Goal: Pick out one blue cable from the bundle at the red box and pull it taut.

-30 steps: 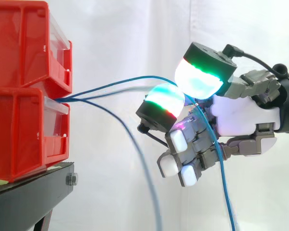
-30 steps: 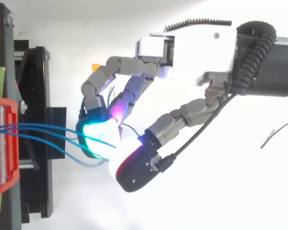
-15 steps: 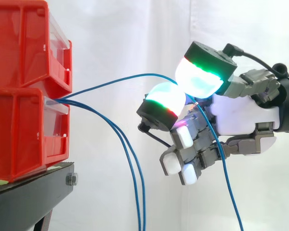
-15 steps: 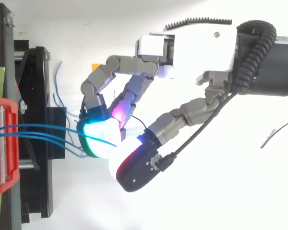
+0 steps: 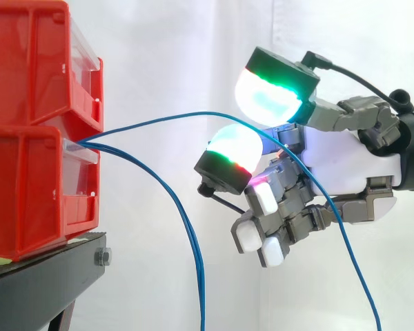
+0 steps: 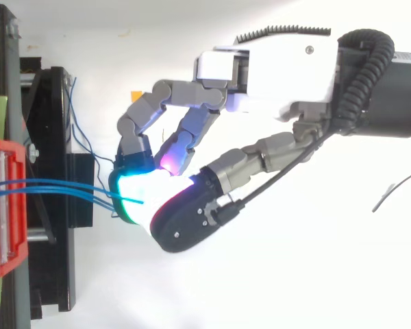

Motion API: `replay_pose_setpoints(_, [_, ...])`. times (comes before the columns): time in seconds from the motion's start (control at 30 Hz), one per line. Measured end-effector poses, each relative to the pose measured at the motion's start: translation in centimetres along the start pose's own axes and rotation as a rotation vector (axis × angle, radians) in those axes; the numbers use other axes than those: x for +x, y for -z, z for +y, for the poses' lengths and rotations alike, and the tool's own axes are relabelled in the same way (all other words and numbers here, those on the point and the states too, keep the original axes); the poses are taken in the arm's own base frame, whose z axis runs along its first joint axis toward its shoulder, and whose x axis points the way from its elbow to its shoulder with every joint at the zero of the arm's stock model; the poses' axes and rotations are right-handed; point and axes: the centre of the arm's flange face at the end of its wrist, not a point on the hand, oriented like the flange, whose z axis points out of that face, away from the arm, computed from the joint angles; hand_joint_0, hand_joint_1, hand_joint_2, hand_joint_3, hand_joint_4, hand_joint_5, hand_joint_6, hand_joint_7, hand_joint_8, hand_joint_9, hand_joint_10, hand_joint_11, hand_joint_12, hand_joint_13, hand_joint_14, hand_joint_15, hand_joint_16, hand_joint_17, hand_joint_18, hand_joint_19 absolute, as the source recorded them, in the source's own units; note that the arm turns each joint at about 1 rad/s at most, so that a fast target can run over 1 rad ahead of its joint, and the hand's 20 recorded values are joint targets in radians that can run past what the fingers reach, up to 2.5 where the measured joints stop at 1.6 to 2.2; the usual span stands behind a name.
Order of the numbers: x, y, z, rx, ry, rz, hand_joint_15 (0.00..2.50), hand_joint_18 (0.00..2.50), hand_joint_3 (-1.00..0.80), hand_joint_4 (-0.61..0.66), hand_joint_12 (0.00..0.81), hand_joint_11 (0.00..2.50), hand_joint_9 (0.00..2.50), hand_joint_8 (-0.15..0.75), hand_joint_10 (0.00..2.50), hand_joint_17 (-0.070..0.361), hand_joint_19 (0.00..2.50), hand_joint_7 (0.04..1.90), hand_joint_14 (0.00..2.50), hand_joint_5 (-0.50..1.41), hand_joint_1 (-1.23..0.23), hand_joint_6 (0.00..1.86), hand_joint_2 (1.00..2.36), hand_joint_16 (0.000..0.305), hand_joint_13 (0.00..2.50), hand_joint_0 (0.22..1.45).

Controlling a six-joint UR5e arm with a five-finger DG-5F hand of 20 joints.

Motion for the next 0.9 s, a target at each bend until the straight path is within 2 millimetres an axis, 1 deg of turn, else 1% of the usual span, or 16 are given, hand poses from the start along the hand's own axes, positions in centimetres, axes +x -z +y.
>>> replay_pose_setpoints(0.1, [0.00, 0.00, 0.01, 0.000, 0.000, 0.000, 0.41, 0.77, -0.38, 0.03, 0.338, 0.52, 1.09, 0.276, 0.02, 0.103, 0.57, 1.06, 0.02, -0.14, -0.58, 0.88, 1.01, 0.046, 0.90, 0.60])
replay_pose_setpoints(0.27, [0.00, 0.00, 0.01, 0.000, 0.000, -0.001, 0.41, 0.78, -0.26, 0.04, 0.338, 0.53, 1.10, 0.282, 0.02, 0.103, 0.57, 1.13, 0.02, -0.13, -0.67, 0.91, 1.02, 0.046, 0.90, 0.60])
replay_pose_setpoints(0.57, [0.00, -0.01, 0.02, 0.000, 0.000, -0.001, 0.41, 0.79, -0.17, 0.06, 0.336, 0.54, 1.11, 0.285, 0.02, 0.102, 0.56, 1.17, 0.02, -0.13, -0.76, 0.92, 1.03, 0.045, 0.91, 0.62])
replay_pose_setpoints(0.63, [0.00, 0.00, 0.00, 0.000, 0.000, -0.001, 0.41, 0.79, -0.15, 0.03, 0.336, 0.54, 1.10, 0.286, 0.02, 0.102, 0.56, 1.18, 0.02, -0.13, -0.80, 0.93, 1.03, 0.045, 0.91, 0.62])
replay_pose_setpoints(0.7, [0.00, 0.00, 0.00, 0.000, 0.000, -0.002, 0.41, 0.79, -0.19, 0.05, 0.334, 0.54, 1.10, 0.285, 0.02, 0.102, 0.55, 1.14, 0.02, -0.14, -0.79, 0.93, 1.02, 0.046, 0.91, 0.62])
replay_pose_setpoints(0.8, [-0.01, -0.01, 0.02, 0.000, 0.000, -0.002, 0.42, 0.79, -0.39, 0.09, 0.336, 0.53, 1.10, 0.278, 0.02, 0.105, 0.57, 1.08, 0.02, -0.14, -0.72, 0.90, 1.01, 0.047, 0.90, 0.59])
replay_pose_setpoints(0.87, [-0.01, 0.00, 0.01, 0.000, 0.000, -0.003, 0.42, 0.79, -0.49, 0.10, 0.345, 0.52, 1.08, 0.282, 0.02, 0.108, 0.57, 1.06, 0.02, -0.14, -0.67, 0.88, 1.00, 0.048, 0.90, 0.56])
replay_pose_setpoints(0.9, [-0.01, 0.00, 0.00, 0.000, -0.001, -0.003, 0.42, 0.79, -0.50, 0.11, 0.347, 0.53, 1.09, 0.286, 0.02, 0.109, 0.57, 1.06, 0.02, -0.15, -0.64, 0.88, 1.00, 0.048, 0.90, 0.55])
